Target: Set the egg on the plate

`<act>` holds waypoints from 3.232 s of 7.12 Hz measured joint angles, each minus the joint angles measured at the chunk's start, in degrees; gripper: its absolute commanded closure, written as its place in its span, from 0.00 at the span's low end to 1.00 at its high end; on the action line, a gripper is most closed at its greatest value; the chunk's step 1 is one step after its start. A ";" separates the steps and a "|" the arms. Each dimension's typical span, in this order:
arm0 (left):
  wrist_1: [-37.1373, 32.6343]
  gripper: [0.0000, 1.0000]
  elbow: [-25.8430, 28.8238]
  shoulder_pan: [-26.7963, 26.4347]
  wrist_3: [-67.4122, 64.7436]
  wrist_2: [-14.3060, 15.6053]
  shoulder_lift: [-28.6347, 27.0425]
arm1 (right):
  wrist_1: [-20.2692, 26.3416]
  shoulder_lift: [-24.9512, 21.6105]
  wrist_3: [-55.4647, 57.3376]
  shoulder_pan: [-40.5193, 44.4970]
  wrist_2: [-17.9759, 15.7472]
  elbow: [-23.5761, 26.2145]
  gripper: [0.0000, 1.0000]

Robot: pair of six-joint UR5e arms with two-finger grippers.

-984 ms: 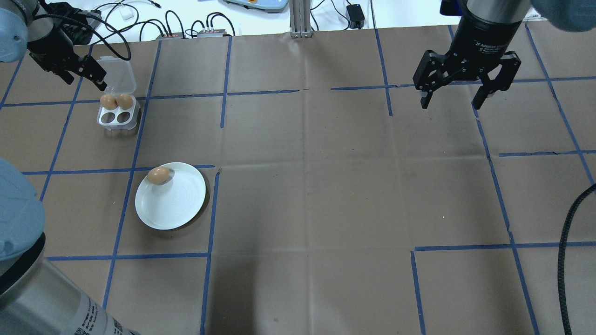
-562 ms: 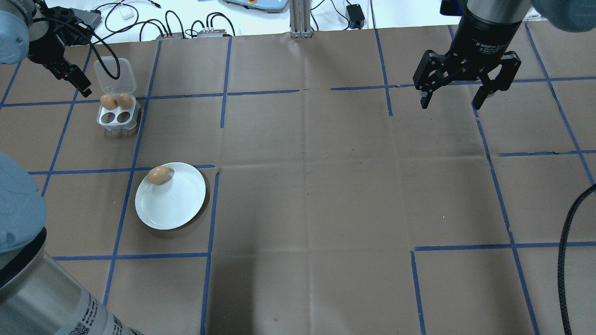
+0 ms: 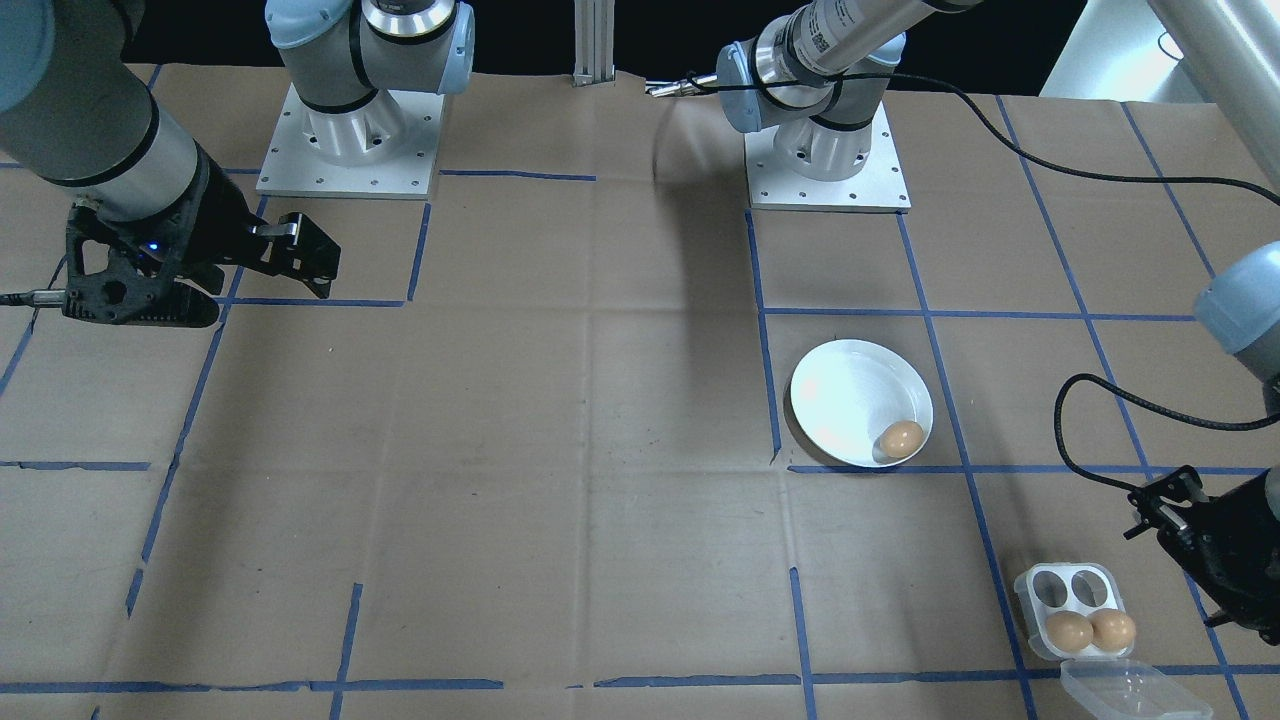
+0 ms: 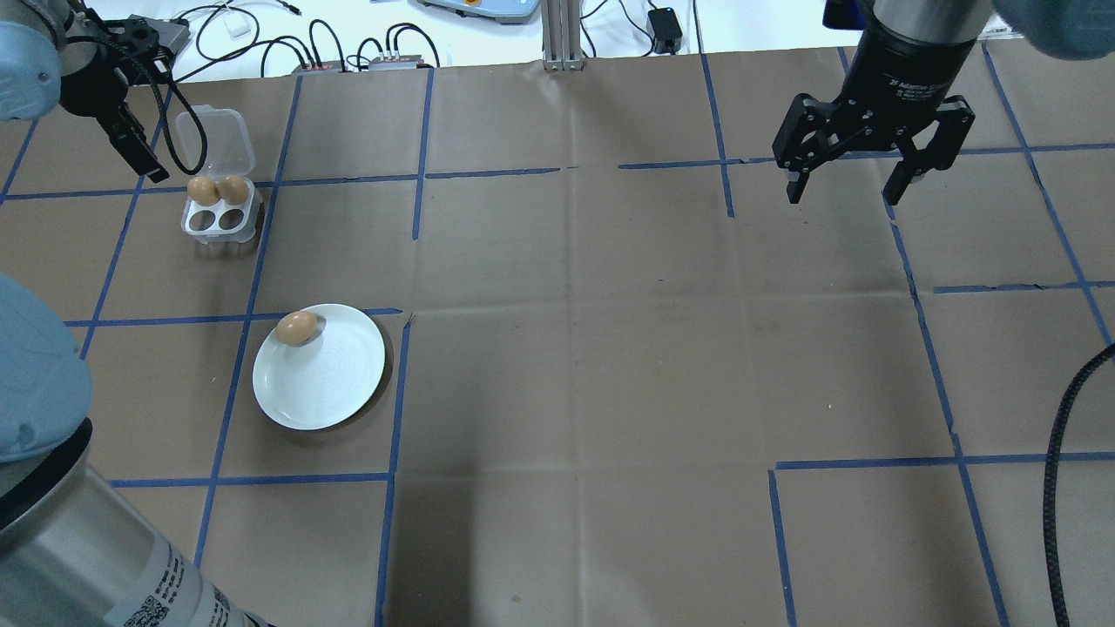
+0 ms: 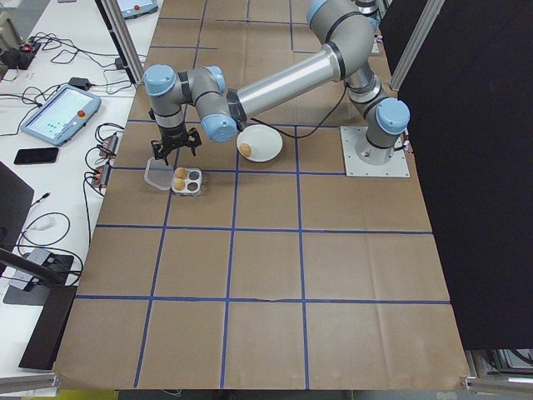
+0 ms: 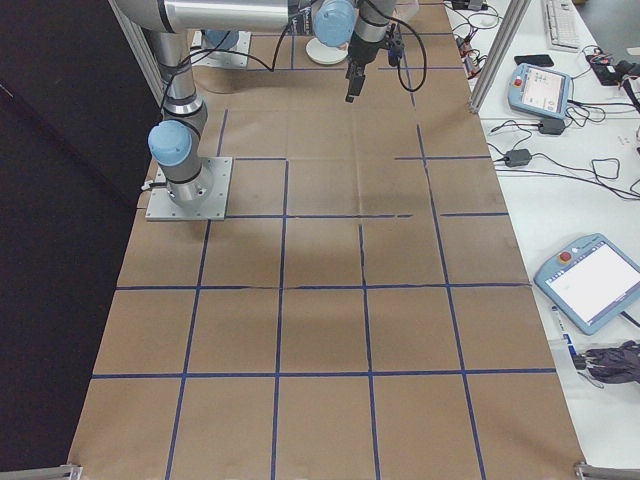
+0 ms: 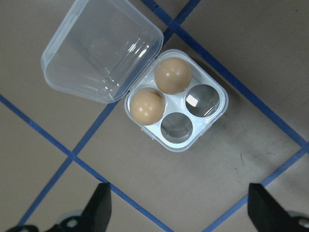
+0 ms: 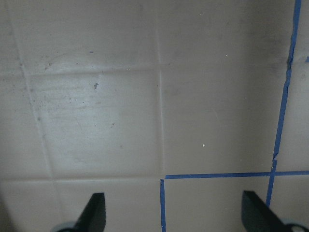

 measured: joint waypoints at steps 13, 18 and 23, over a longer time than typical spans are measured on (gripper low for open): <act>2.91 0.01 2.74 0.30 9.25 -0.81 -10.19 | 0.00 0.00 0.00 0.00 0.00 0.00 0.00; 2.92 0.09 1.97 1.24 9.47 -0.30 -10.66 | 0.00 0.00 0.00 0.00 0.00 0.00 0.00; 3.21 0.34 1.68 1.33 8.87 -0.63 -10.74 | 0.00 0.00 0.00 0.00 -0.02 0.00 0.00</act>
